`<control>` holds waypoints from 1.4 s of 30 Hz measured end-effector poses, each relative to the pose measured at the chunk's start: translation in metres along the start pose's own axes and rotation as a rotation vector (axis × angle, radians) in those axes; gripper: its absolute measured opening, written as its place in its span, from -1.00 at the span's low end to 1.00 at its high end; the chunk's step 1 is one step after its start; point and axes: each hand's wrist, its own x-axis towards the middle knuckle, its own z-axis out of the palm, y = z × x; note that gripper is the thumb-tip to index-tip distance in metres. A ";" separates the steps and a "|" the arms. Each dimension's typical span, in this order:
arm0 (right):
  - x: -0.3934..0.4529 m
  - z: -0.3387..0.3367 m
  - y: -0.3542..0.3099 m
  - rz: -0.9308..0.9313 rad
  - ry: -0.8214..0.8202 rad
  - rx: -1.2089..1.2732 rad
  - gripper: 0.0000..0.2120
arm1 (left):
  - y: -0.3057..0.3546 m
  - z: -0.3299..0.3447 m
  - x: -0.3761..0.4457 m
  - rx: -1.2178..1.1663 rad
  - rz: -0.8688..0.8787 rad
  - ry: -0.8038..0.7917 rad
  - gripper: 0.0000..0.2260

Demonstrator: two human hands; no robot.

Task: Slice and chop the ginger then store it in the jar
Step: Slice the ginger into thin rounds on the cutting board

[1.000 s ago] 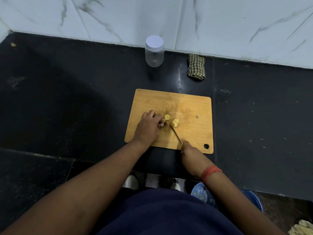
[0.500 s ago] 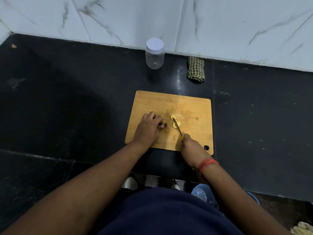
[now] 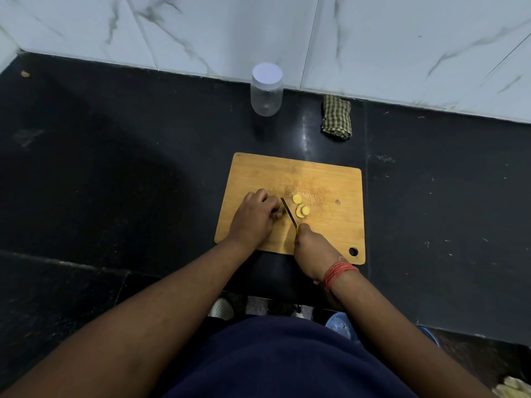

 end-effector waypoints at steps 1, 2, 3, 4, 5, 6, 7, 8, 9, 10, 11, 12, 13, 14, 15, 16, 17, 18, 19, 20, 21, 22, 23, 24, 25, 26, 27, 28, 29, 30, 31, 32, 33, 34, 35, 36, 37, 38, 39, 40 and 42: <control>0.000 0.000 0.000 0.004 -0.001 0.000 -0.85 | 0.000 0.000 0.000 -0.002 -0.002 0.001 -0.91; 0.000 0.000 0.000 0.006 0.004 0.002 -0.84 | 0.000 0.000 0.000 -0.002 -0.002 0.000 -0.91; 0.000 -0.001 0.000 0.007 0.012 0.005 -0.82 | 0.001 0.000 0.000 -0.001 -0.001 0.000 -0.91; 0.001 -0.001 0.001 0.008 0.016 0.008 -0.80 | 0.001 0.000 0.000 0.001 0.000 0.000 -0.91; 0.001 -0.001 0.000 0.008 0.012 0.006 -0.79 | 0.001 0.000 0.000 0.002 0.002 0.001 -0.91; 0.000 -0.001 0.000 0.007 0.005 0.003 -0.80 | 0.001 -0.001 0.000 0.002 0.003 0.002 -0.91; 0.000 -0.001 -0.001 0.004 -0.004 0.000 -0.81 | 0.001 -0.001 0.000 0.002 0.005 0.002 -0.90; 0.001 0.000 -0.001 -0.002 -0.009 -0.004 -0.82 | 0.001 0.000 0.000 0.002 0.007 0.002 -0.90; 0.001 0.000 -0.002 -0.008 -0.012 -0.007 -0.84 | 0.001 -0.001 0.000 0.002 0.009 0.002 -0.90; 0.001 0.001 -0.002 -0.014 -0.011 -0.012 -0.86 | 0.001 -0.001 0.000 0.001 0.011 0.002 -0.90; 0.002 0.001 -0.002 -0.019 -0.010 -0.017 -0.86 | 0.001 -0.001 0.000 0.002 0.014 0.004 -0.90; 0.003 0.002 -0.002 -0.021 -0.010 -0.023 -0.85 | 0.002 -0.001 0.000 0.003 0.015 0.005 -0.91; 0.004 0.002 -0.002 -0.017 -0.014 -0.026 -0.82 | 0.002 -0.001 0.000 0.006 0.018 0.006 -0.91; 0.005 0.003 -0.002 -0.007 -0.021 -0.019 -0.79 | 0.002 -0.001 0.000 0.011 0.020 0.006 -0.91; 0.006 0.003 -0.004 0.007 -0.030 -0.010 -0.78 | 0.003 -0.001 0.000 0.017 0.025 0.005 -0.91; 0.008 0.002 -0.006 0.022 -0.038 -0.006 -0.77 | 0.003 -0.001 0.000 0.023 0.030 0.005 -0.92; 0.010 0.001 -0.009 0.036 -0.047 -0.005 -0.73 | 0.002 0.000 0.000 0.031 0.034 0.007 -0.92; 0.013 0.000 -0.012 0.048 -0.058 -0.008 -0.68 | 0.002 0.000 0.000 0.038 0.035 0.010 -0.91; 0.016 -0.001 -0.015 0.060 -0.071 -0.015 -0.63 | 0.002 0.000 0.000 0.044 0.034 0.012 -0.90; 0.020 -0.002 -0.017 0.071 -0.087 -0.021 -0.59 | 0.002 0.000 0.001 0.049 0.033 0.014 -0.88; 0.023 -0.003 -0.020 0.077 -0.102 -0.030 -0.56 | 0.003 0.000 0.001 0.055 0.034 0.018 -0.86; 0.026 -0.004 -0.021 0.082 -0.114 -0.042 -0.54 | 0.003 0.000 0.002 0.059 0.033 0.022 -0.85; 0.027 -0.004 -0.022 0.082 -0.122 -0.055 -0.52 | 0.003 -0.001 0.003 0.062 0.031 0.023 -0.84; 0.029 -0.003 -0.022 0.079 -0.123 -0.068 -0.51 | 0.002 -0.001 0.003 0.062 0.028 0.020 -0.84; 0.030 -0.002 -0.021 0.073 -0.120 -0.082 -0.50 | 0.002 -0.002 0.004 0.057 0.023 0.017 -0.85; 0.030 -0.001 -0.019 0.065 -0.112 -0.096 -0.48 | 0.002 -0.002 0.004 0.049 0.017 0.016 -0.86; 0.030 0.000 -0.018 0.056 -0.109 -0.112 -0.46 | 0.003 -0.002 0.004 0.042 0.005 0.016 -0.87; 0.029 0.001 -0.016 0.044 -0.114 -0.125 -0.43 | 0.004 -0.002 0.003 0.037 -0.009 0.017 -0.87; 0.027 0.001 -0.015 0.033 -0.122 -0.131 -0.42 | 0.007 -0.002 0.003 0.032 -0.025 0.016 -0.88; 0.025 0.002 -0.012 0.030 -0.130 -0.136 -0.42 | 0.008 -0.002 0.003 0.029 -0.038 0.016 -0.89; 0.023 0.003 -0.009 0.025 -0.129 -0.146 -0.44 | 0.010 -0.002 0.003 0.025 -0.047 0.016 -0.90; 0.020 0.005 -0.005 0.016 -0.122 -0.163 -0.47 | 0.010 -0.002 0.003 0.019 -0.052 0.018 -0.91; 0.017 0.008 0.001 0.000 -0.106 -0.180 -0.50 | 0.010 -0.002 0.004 0.013 -0.055 0.020 -0.92; 0.014 0.010 0.007 -0.015 -0.087 -0.172 -0.53 | 0.010 -0.002 0.004 0.007 -0.056 0.023 -0.93; 0.010 0.012 0.012 -0.024 -0.071 -0.151 -0.55 | 0.010 -0.002 0.004 0.002 -0.057 0.027 -0.93; 0.006 0.015 0.018 -0.032 -0.060 -0.140 -0.56 | 0.010 -0.002 0.004 0.000 -0.058 0.031 -0.94; 0.002 0.017 0.021 -0.045 -0.052 -0.143 -0.58 | 0.011 -0.002 0.004 0.000 -0.062 0.034 -0.94; -0.001 0.020 0.026 -0.056 -0.051 -0.151 -0.61 | 0.012 -0.002 0.003 0.001 -0.068 0.034 -0.94; -0.004 0.021 0.029 -0.061 -0.052 -0.141 -0.64 | 0.012 -0.002 0.004 0.003 -0.075 0.031 -0.94; -0.007 0.022 0.032 -0.052 -0.053 -0.114 -0.66 | 0.011 -0.003 0.004 0.000 -0.079 0.026 -0.93; -0.010 0.018 0.037 -0.024 -0.048 -0.087 -0.68 | 0.011 -0.004 0.005 -0.015 -0.075 0.011 -0.93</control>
